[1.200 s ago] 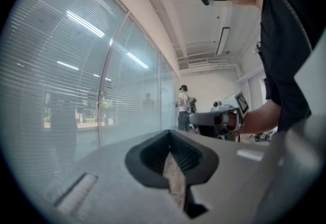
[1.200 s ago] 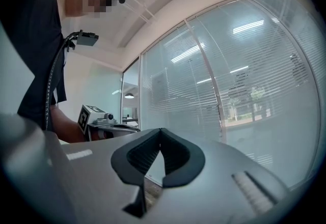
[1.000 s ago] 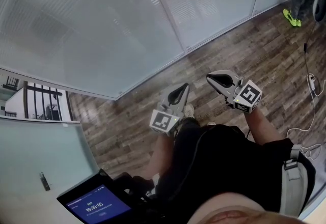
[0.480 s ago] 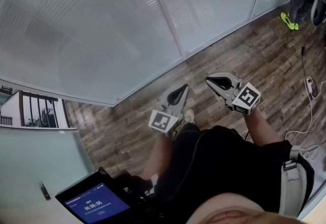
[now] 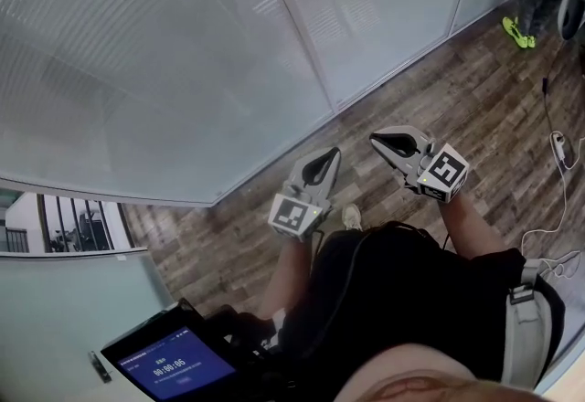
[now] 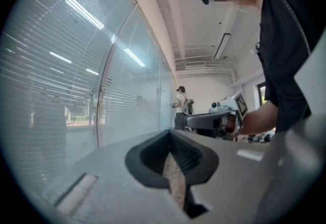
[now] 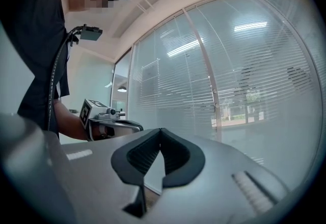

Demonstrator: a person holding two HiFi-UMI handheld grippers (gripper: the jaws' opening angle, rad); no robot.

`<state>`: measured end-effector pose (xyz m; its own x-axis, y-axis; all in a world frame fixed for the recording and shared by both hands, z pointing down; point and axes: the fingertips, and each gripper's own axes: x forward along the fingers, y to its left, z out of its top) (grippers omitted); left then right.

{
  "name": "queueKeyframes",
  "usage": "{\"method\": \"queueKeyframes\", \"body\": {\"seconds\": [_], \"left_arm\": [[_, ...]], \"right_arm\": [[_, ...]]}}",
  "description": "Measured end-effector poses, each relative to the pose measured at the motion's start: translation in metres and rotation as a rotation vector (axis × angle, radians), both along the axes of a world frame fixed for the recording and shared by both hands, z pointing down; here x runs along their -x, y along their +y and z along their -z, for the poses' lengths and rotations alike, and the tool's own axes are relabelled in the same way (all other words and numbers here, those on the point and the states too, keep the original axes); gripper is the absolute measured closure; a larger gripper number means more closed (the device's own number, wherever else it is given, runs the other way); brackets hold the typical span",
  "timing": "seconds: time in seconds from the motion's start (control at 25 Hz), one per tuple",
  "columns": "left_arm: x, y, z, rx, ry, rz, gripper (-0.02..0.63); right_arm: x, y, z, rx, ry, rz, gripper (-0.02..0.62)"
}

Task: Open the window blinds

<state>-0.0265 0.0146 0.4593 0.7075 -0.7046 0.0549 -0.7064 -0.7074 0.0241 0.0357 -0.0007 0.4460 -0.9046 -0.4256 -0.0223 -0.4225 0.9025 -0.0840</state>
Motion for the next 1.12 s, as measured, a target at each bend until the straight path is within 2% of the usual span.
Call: {"method": "queueKeyframes", "body": {"seconds": [0.32, 0.72, 1.12], "left_arm": [[0.027, -0.043, 0.018, -0.039, 0.012, -0.051, 0.603], [0.064, -0.072, 0.009, -0.035, 0.044, -0.101, 0.603], [0.089, -0.086, 0.006, -0.052, 0.068, -0.084, 0.603]], "right_arm": [[0.026, -0.038, 0.012, -0.035, 0.012, -0.055, 0.589], [0.064, -0.074, 0.008, -0.048, 0.043, -0.092, 0.589], [0.080, -0.083, 0.003, -0.046, 0.066, -0.117, 0.589]]}}
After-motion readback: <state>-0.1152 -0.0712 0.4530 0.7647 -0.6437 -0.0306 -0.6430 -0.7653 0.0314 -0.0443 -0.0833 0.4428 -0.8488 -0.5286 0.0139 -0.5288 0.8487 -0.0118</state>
